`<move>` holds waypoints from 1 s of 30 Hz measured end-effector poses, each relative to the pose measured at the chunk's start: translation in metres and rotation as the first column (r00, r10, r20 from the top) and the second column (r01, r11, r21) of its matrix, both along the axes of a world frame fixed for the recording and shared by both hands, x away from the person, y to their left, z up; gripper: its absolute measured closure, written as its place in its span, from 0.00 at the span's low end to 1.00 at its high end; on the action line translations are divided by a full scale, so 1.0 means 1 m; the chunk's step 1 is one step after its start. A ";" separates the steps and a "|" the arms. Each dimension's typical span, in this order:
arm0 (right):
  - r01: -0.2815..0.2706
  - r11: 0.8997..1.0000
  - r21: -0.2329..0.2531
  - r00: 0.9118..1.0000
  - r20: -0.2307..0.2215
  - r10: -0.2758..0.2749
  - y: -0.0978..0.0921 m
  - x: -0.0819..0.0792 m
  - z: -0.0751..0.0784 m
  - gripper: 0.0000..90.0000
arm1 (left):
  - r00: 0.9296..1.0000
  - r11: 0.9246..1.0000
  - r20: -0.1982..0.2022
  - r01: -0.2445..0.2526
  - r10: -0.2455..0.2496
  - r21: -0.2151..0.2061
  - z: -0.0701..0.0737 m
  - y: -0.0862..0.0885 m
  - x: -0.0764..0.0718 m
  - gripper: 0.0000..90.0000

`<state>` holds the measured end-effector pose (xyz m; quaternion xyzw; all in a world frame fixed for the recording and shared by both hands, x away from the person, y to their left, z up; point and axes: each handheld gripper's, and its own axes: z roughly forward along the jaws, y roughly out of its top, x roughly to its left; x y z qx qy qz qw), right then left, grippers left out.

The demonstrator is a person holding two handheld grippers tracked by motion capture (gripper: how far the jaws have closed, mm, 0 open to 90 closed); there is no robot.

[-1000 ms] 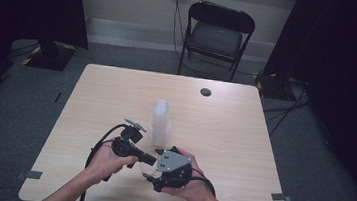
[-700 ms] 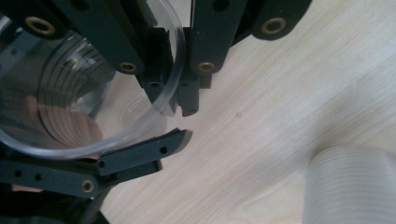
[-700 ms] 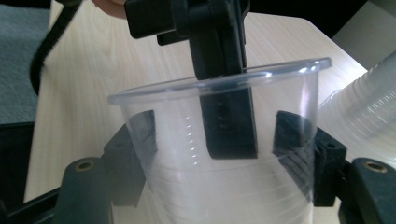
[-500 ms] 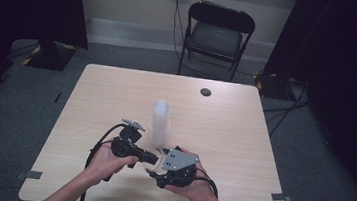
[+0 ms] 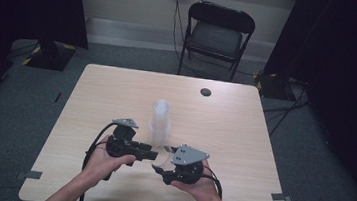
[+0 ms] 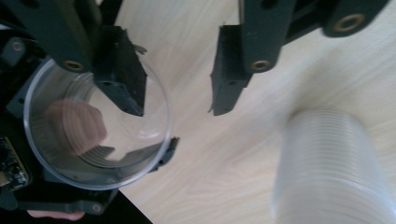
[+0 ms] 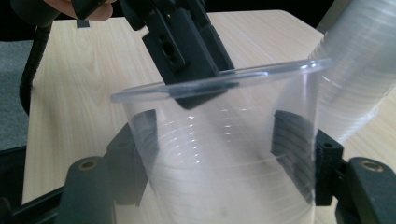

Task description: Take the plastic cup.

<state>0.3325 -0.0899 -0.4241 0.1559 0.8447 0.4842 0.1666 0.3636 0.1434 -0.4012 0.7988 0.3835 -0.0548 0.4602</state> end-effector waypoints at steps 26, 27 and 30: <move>0.125 0.991 0.054 0.989 -0.088 -0.120 -0.021 0.020 0.000 0.35 | 0.966 0.990 0.224 -0.138 0.131 0.016 -0.006 0.026 -0.008 0.31; 0.125 0.991 0.054 0.989 -0.088 -0.120 -0.021 0.020 0.000 0.35 | 0.966 0.990 0.224 -0.138 0.131 0.016 -0.006 0.026 -0.008 0.31; 0.154 0.986 0.070 0.984 -0.100 -0.147 -0.025 0.022 0.001 0.35 | 0.957 0.989 0.259 -0.144 0.133 0.024 -0.009 0.030 -0.011 0.29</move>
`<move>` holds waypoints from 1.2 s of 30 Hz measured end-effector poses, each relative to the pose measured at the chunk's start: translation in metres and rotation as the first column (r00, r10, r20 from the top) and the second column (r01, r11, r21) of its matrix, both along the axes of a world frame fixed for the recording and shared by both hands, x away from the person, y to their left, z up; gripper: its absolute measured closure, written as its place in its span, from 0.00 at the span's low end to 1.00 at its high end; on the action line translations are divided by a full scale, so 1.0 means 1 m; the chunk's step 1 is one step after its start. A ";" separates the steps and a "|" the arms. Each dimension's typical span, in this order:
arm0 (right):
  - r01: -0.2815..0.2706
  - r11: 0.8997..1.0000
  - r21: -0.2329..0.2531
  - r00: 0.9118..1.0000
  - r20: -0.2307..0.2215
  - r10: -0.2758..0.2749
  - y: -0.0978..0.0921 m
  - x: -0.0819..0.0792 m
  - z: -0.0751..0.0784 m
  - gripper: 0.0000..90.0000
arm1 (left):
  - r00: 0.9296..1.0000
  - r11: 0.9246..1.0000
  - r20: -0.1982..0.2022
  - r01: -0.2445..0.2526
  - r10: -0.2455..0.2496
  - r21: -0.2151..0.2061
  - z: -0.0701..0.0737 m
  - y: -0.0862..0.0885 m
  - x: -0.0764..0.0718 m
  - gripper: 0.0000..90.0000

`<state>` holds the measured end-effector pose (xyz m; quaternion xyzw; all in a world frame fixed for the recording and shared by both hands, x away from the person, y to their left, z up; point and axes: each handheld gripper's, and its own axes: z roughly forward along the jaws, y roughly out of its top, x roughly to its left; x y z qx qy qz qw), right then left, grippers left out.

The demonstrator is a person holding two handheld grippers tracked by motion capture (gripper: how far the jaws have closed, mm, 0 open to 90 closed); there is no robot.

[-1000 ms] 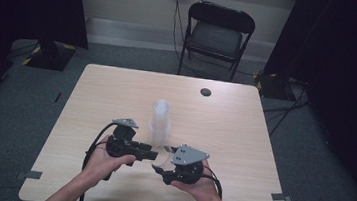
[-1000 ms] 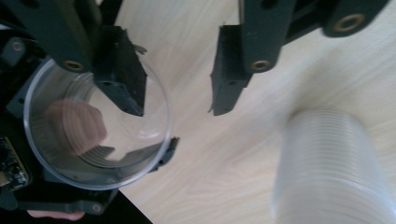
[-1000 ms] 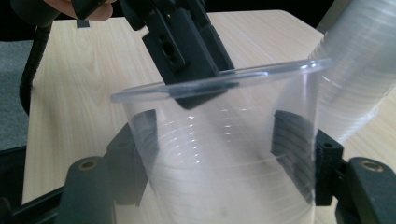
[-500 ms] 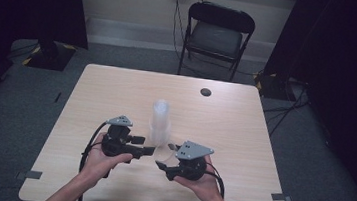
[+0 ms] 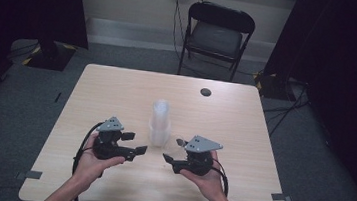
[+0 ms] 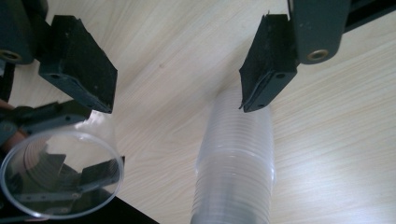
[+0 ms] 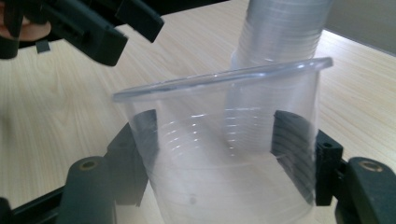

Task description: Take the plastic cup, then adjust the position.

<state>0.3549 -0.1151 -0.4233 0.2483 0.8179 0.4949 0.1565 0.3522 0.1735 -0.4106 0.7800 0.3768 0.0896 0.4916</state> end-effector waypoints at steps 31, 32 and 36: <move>0.226 0.967 0.120 0.974 -0.019 -0.225 -0.047 0.051 0.023 0.36 | 0.996 0.995 0.013 -0.085 0.085 0.048 -0.029 0.045 -0.033 0.19; 0.230 0.966 0.121 0.973 -0.014 -0.230 -0.048 0.053 0.023 0.36 | 0.996 0.995 0.013 -0.088 0.088 0.045 -0.029 0.046 -0.033 0.19; 0.242 0.963 0.121 0.970 -0.019 -0.241 -0.048 0.058 0.021 0.36 | 0.995 0.995 0.023 -0.097 0.097 0.038 -0.030 0.050 -0.034 0.20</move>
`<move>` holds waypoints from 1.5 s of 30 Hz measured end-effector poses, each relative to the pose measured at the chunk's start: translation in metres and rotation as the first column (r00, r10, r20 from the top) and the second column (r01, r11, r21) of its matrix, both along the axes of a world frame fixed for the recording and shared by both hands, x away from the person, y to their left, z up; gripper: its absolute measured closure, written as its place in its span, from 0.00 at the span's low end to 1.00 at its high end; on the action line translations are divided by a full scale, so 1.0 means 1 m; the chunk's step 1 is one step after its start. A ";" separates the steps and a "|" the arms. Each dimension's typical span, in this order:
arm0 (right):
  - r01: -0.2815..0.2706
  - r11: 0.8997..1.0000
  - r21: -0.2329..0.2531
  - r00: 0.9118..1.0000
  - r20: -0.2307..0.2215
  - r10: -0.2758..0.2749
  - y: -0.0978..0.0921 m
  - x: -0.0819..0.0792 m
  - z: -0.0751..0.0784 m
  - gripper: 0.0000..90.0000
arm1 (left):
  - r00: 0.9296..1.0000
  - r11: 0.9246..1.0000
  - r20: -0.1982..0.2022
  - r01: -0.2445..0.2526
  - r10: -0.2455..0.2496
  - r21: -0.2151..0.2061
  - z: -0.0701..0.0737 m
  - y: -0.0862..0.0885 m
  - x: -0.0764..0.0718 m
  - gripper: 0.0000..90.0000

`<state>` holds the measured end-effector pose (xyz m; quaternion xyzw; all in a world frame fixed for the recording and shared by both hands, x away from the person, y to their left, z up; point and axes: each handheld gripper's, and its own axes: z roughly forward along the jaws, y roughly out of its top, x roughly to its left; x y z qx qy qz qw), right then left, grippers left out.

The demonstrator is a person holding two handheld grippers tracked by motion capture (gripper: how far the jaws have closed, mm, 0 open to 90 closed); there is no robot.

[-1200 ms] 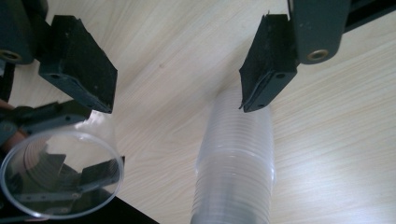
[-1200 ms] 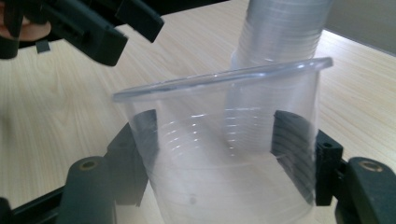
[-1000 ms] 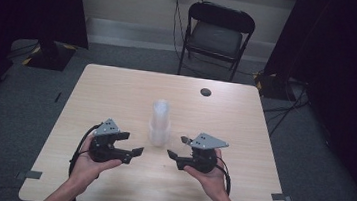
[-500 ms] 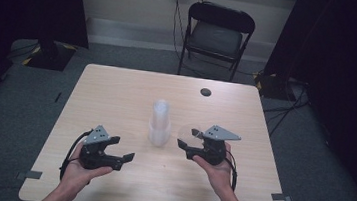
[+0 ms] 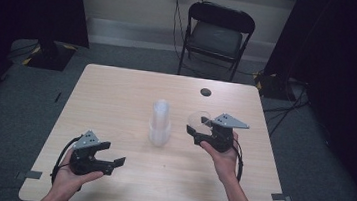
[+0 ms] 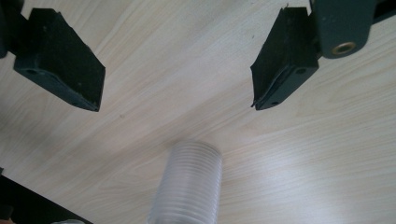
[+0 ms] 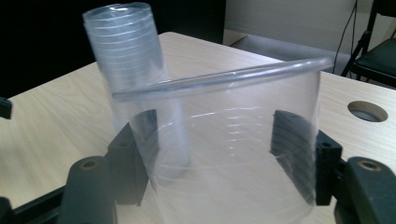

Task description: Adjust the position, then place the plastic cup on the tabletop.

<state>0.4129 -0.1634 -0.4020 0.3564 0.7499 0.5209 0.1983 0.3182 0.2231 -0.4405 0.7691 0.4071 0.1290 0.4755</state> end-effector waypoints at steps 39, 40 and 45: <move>0.087 0.996 -0.008 0.994 -0.070 -0.088 0.016 0.067 -0.034 0.34 | 1.000 1.000 -0.009 0.010 -0.010 0.011 -0.015 0.003 0.005 0.23; 0.090 0.996 -0.005 0.993 -0.081 -0.090 0.017 0.072 -0.040 0.33 | 1.000 1.000 -0.005 0.009 -0.009 0.009 -0.015 0.003 0.006 0.23; 0.089 0.996 -0.023 0.992 -0.093 -0.090 0.021 0.078 -0.049 0.33 | 1.000 1.000 -0.017 0.002 -0.002 0.012 -0.016 0.003 0.007 0.23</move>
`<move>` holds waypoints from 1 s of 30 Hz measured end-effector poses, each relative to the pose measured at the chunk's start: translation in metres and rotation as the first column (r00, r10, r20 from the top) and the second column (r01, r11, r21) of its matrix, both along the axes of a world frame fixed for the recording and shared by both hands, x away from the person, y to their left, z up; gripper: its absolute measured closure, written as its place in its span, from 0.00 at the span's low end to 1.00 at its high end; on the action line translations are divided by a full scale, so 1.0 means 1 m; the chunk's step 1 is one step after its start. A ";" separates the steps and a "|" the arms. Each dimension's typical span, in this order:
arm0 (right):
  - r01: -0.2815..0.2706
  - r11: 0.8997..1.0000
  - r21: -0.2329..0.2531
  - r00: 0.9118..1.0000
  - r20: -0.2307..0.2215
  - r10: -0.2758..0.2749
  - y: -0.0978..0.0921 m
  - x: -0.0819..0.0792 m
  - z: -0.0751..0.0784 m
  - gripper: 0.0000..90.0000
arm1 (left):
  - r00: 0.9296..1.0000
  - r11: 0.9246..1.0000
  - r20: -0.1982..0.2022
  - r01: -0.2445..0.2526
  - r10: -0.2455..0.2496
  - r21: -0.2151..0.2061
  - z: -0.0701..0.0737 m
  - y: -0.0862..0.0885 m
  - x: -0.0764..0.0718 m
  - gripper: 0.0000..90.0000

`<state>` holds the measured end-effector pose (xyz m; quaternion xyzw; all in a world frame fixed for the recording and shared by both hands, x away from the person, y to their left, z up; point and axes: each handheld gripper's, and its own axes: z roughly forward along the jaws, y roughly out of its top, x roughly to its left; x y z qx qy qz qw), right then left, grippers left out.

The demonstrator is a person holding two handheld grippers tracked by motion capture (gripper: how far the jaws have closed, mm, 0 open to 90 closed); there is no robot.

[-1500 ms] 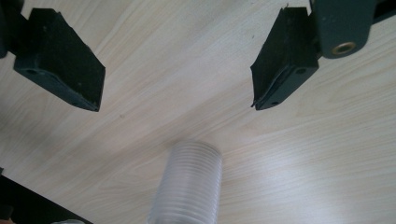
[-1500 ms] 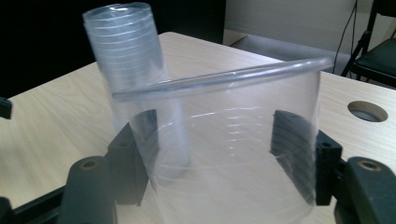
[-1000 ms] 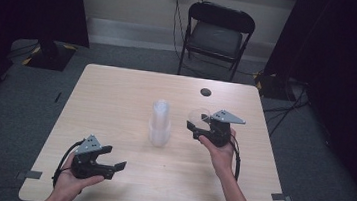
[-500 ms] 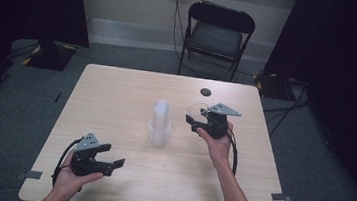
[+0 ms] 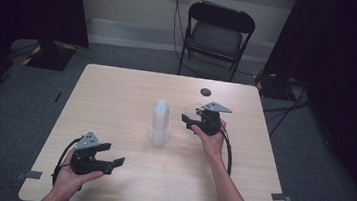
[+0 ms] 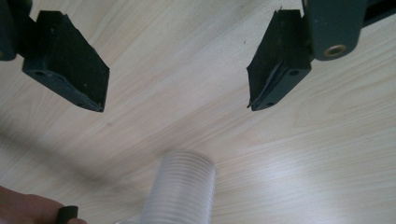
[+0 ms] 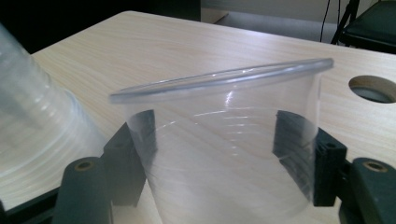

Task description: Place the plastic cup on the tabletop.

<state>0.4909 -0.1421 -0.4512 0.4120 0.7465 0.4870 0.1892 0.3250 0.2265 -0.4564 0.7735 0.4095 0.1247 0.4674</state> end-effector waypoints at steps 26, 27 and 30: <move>0.015 0.999 -0.038 0.999 -0.050 -0.017 -0.002 0.003 -0.026 0.30 | 1.000 1.000 0.007 -0.012 0.012 -0.008 0.000 0.006 -0.003 0.24; 0.014 0.999 -0.041 0.999 -0.051 -0.016 -0.003 0.002 -0.026 0.30 | 1.000 1.000 0.005 -0.014 0.015 -0.009 0.000 0.006 -0.003 0.24; 0.010 0.999 -0.048 0.998 -0.055 -0.013 -0.003 0.001 -0.027 0.30 | 1.000 1.000 0.008 -0.015 0.015 -0.011 0.000 0.006 -0.003 0.24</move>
